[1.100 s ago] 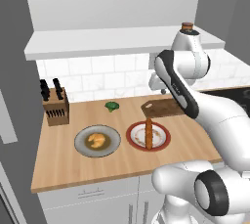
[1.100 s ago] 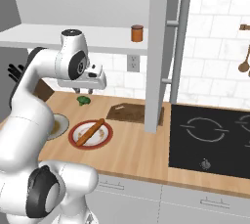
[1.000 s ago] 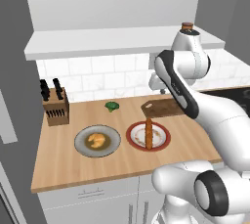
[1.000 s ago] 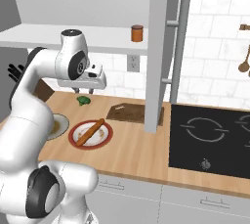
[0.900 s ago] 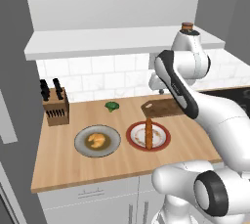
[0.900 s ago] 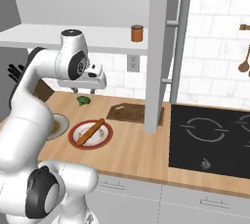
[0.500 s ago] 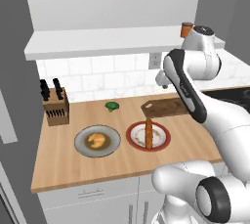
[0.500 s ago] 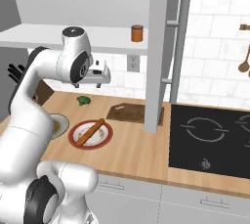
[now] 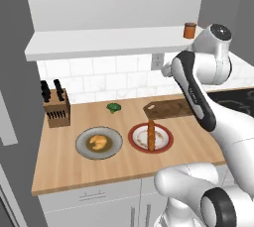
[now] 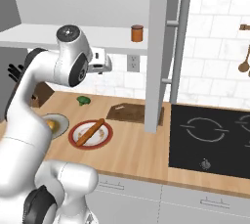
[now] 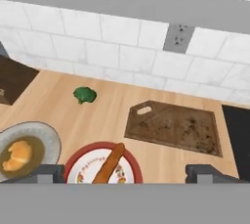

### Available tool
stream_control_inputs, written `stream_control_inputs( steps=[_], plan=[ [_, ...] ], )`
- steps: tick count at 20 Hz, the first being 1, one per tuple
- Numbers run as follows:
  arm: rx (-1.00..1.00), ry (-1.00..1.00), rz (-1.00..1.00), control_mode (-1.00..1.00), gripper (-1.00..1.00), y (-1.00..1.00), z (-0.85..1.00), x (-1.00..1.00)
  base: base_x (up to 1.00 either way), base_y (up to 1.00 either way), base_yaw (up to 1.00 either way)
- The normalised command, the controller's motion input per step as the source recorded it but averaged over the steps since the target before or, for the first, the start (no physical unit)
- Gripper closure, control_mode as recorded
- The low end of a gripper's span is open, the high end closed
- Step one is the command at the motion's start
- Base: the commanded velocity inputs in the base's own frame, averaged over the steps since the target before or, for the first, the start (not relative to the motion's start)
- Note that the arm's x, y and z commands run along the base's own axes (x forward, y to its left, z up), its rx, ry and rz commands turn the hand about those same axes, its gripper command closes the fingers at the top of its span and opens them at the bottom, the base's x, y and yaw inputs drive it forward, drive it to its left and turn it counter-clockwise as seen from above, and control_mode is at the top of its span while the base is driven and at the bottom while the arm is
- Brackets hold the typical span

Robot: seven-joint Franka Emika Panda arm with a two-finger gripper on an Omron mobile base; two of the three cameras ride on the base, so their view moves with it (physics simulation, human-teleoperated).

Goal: From the different types of pastries on the counter, select a croissant and place it on the cutting board. Then retrieve a jar of jam from the cabinet and place it alongside the croissant on the cutting board.

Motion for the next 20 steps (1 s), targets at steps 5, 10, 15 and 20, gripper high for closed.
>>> stream_control_inputs(
  steps=[5, 10, 15, 20],
  plan=[
    [-0.03, 0.04, -0.06, -1.00, -1.00, -0.05, 0.27, 0.38, 0.00, 0.00, 0.00],
    [-0.01, -0.01, -0.19, -1.00, -1.00, -0.36, 0.98, 0.84, 0.00, 0.00, 0.00],
    [0.00, -0.06, -0.06, -1.00, -1.00, -0.10, 0.12, 0.08, 0.00, 0.00, 0.00],
    [0.00, -0.16, -0.32, -1.00, -1.00, -0.63, 0.19, 0.07, 0.00, 0.00, 0.00]
  ],
)
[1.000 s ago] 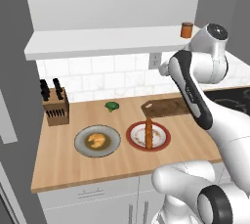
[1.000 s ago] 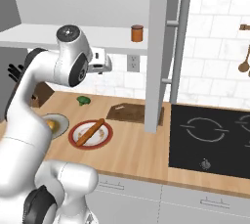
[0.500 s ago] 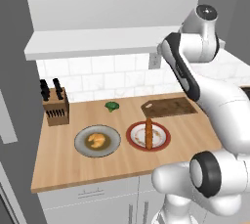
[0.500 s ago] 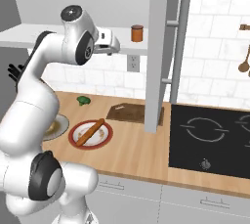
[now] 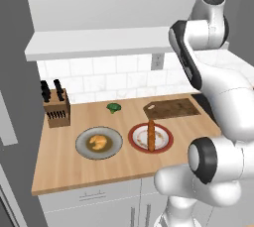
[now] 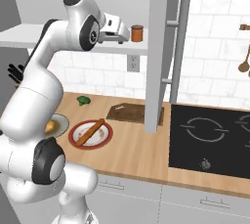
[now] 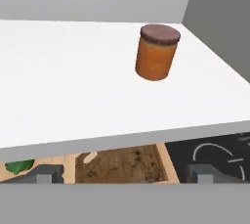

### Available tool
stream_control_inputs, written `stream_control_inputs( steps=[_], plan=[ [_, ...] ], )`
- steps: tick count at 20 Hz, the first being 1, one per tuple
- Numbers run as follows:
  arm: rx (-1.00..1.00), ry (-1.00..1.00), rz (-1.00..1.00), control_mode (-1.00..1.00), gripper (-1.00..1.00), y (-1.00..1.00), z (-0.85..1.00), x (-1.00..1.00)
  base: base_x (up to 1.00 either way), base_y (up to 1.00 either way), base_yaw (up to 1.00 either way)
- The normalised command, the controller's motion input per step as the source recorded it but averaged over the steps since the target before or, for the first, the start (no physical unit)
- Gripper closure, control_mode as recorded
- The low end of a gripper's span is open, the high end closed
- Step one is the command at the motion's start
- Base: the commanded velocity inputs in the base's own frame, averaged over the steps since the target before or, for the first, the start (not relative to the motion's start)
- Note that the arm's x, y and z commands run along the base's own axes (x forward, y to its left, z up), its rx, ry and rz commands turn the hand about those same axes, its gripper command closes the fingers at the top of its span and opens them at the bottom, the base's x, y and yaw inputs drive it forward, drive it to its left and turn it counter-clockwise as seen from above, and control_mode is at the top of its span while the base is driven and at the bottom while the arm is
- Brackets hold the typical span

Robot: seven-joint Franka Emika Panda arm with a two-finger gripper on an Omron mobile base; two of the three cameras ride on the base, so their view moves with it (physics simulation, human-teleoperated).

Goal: From the different types of pastries on the counter, select a croissant and place it on the cutting board. Then retrieve a jar of jam from the cabinet and place it alongside the croissant on the cutting board.

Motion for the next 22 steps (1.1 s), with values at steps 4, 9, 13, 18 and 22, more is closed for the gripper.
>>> stream_control_inputs(
  steps=[4, 9, 13, 18, 22],
  plan=[
    [0.00, -0.09, -0.03, -1.00, -1.00, 0.00, -0.09, -0.08, 0.00, 0.00, 0.00],
    [0.17, -0.23, 0.00, -1.00, -1.00, -0.13, -0.33, -0.19, 0.00, 0.00, 0.00],
    [0.16, -0.20, 0.01, -1.00, -1.00, -0.27, 0.28, 0.57, 0.00, 0.00, 0.00],
    [0.03, -0.04, 0.01, -1.00, -1.00, 0.00, 0.33, 0.46, 0.00, 0.00, 0.00],
    [0.00, 0.07, 0.01, -1.00, -1.00, -0.03, 0.66, 0.59, 0.00, 0.00, 0.00]
  ],
)
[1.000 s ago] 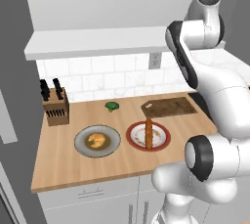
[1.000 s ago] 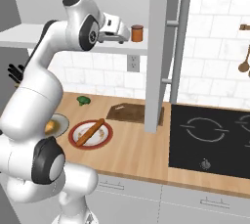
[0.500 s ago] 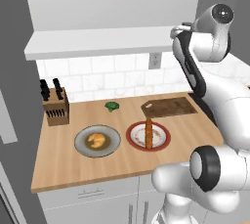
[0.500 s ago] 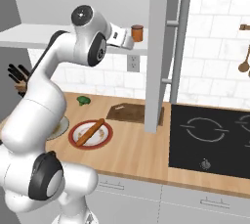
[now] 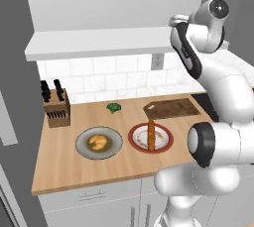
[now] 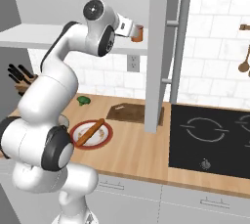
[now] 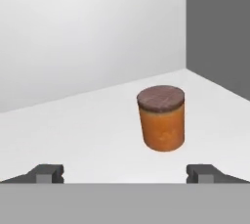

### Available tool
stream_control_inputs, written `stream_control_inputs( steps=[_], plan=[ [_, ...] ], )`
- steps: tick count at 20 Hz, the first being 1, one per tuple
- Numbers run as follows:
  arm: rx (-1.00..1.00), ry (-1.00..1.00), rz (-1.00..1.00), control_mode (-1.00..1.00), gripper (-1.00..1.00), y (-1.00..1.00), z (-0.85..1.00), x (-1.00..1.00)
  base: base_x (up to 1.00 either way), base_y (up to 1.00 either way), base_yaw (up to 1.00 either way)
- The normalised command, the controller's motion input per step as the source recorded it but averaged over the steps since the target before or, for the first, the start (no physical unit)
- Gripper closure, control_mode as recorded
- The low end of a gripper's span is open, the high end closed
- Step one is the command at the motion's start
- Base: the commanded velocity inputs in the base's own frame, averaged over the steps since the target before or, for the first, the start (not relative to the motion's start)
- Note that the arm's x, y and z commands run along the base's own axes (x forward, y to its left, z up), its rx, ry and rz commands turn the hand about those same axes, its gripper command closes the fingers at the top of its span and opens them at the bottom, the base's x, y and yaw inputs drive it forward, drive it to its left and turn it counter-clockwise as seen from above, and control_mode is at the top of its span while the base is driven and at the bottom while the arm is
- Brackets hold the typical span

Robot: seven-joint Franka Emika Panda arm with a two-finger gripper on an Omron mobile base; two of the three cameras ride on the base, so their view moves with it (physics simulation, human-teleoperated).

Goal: From the different types of pastries on the counter, select a croissant and place it on the cutting board. Then retrieve a jar of jam from the cabinet and place it alongside the croissant on the cutting board.

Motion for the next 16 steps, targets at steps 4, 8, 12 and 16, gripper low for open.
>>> stream_control_inputs(
  steps=[4, 8, 12, 16],
  plan=[
    [-0.04, 0.10, 0.00, -1.00, -1.00, -0.18, 0.15, 0.23, 0.00, 0.00, 0.00],
    [0.00, 0.07, 0.03, -1.00, -1.00, -0.45, 0.22, 0.27, 0.00, 0.00, 0.00],
    [-0.02, 0.01, 0.00, -1.00, -1.00, 0.00, -0.07, 0.00, 0.00, 0.00, 0.00],
    [-0.11, 0.08, 0.00, -1.00, -1.00, 0.00, -0.34, -0.01, 0.00, 0.00, 0.00]
  ],
)
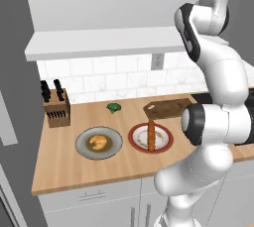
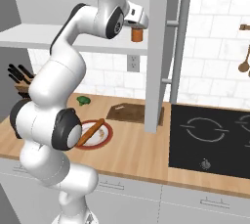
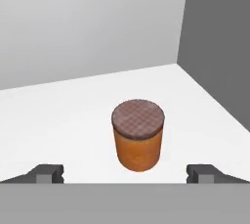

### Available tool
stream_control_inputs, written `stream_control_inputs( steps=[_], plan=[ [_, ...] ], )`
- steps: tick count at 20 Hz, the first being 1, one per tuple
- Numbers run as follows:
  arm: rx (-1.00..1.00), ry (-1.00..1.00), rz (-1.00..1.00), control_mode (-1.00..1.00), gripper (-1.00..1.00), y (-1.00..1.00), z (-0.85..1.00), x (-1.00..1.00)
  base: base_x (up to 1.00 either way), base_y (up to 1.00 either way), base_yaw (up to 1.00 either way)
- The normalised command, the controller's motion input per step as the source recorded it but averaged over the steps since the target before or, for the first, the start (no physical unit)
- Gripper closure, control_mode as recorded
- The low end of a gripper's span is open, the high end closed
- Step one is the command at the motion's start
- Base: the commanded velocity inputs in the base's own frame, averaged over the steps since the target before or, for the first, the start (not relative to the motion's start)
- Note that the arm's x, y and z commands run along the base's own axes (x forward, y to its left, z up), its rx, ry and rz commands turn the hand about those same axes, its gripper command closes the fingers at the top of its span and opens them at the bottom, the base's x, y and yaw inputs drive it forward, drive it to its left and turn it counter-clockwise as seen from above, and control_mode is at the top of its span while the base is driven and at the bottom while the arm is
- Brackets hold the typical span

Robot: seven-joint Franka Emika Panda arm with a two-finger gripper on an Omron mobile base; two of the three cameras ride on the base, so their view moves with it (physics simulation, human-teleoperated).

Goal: From the different types of pastries on the counter, select a croissant and place it on the cutting board. Then retrieve a jar of jam from the cabinet and place it alongside the croissant on the cutting board.

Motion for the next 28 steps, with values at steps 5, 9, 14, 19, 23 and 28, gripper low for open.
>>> stream_control_inputs(
  steps=[5, 9, 14, 19, 23, 28],
  plan=[
    [0.00, 0.02, 0.00, -1.00, -1.00, -0.09, -0.05, 0.09, 0.00, 0.00, 0.00],
    [-0.01, 0.06, 0.00, -1.00, -1.00, -0.11, -0.17, 0.01, 0.00, 0.00, 0.00],
    [0.00, 0.08, 0.00, -1.00, -1.00, 0.00, -0.17, 0.18, 0.00, 0.00, 0.00],
    [0.09, 0.04, 0.00, -1.00, -1.00, -0.01, -0.09, 0.18, 0.00, 0.00, 0.00],
    [0.18, 0.00, 0.02, -1.00, -1.00, -0.26, 0.17, 0.47, 0.00, 0.00, 0.00],
    [0.06, 0.00, 0.01, -1.00, -1.00, -0.09, 0.04, 0.19, 0.00, 0.00, 0.00]
  ],
)
